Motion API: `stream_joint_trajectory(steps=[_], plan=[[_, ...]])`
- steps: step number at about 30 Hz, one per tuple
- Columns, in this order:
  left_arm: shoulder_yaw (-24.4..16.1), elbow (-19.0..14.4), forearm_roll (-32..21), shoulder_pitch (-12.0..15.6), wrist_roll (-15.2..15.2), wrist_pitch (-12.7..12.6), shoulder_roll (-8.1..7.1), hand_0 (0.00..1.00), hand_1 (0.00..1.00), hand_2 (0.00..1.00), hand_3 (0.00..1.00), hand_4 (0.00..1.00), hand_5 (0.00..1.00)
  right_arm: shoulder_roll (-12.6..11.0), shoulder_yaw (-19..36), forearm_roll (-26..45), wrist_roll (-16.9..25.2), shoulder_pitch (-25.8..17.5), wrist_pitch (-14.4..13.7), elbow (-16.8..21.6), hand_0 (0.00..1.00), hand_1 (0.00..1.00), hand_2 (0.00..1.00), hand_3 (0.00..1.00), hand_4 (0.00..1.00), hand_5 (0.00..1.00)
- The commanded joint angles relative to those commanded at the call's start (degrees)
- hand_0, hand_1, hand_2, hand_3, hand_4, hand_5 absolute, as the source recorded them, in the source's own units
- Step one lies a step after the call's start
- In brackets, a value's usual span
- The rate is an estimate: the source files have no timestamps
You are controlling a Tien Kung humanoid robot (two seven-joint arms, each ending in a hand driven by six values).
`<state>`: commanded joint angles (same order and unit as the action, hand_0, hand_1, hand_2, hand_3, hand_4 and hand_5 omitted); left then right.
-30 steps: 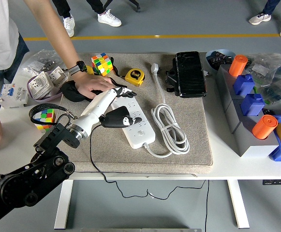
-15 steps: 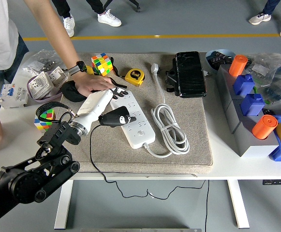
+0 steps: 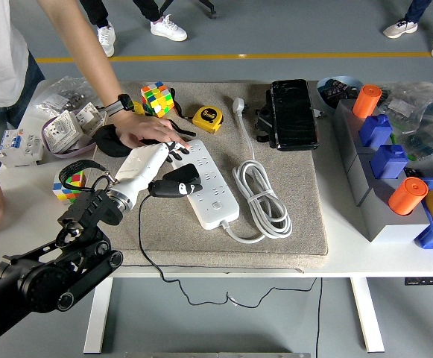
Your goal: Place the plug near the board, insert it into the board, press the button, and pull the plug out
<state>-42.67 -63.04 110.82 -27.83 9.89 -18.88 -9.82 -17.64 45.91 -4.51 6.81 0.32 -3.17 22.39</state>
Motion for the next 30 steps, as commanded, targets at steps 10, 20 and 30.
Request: stream_joint_trajectory(steps=[10, 20, 30], plan=[[1.0, 2.1, 0.4, -0.5, -0.6, -1.0, 0.26, 0.453, 0.559, 0.584, 0.614, 0.998, 0.436, -0.1, 0.5, -0.4, 0.0, 0.0, -0.1, 0.3, 0.585, 0.635, 0.538, 0.479, 0.738, 0.442], [1.6, 3.5, 0.1, -1.0, -1.4, -2.5, 0.46, 0.394, 0.524, 0.549, 0.573, 0.998, 0.394, -0.1, 1.0, -1.0, 0.1, 0.1, -0.2, 0.7, 0.585, 0.636, 0.538, 0.479, 0.739, 0.442], [2.4, 4.6, 0.2, -2.1, -0.9, -2.3, 0.56, 0.350, 0.493, 0.536, 0.556, 0.963, 0.255, -0.2, 1.0, -1.1, 0.1, 0.1, -0.2, 0.7, 0.585, 0.635, 0.537, 0.479, 0.738, 0.443]])
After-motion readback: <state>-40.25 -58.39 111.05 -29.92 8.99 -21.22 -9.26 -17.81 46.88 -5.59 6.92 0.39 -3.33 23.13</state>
